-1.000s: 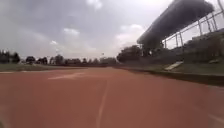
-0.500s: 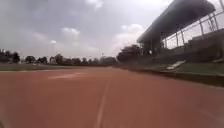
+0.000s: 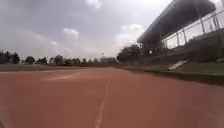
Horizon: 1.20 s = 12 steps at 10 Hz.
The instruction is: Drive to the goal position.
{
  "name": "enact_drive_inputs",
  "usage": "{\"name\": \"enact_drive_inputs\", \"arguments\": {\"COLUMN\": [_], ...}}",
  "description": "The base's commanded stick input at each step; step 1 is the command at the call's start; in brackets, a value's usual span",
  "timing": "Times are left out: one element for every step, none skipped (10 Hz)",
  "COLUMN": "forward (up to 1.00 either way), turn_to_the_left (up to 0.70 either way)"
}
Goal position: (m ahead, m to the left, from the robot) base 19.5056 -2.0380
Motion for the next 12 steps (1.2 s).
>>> {"name": "enact_drive_inputs", "arguments": {"forward": [0.45, 0.45, 0.45, 0.45, 0.45, 0.45, 0.45, 0.45, 0.45, 0.45, 0.45, 0.45], "turn_to_the_left": [0.0, 0.0, 0.0, 0.0, 0.0, 0.0, 0.0, 0.0, 0.0, 0.0, 0.0, 0.0]}}
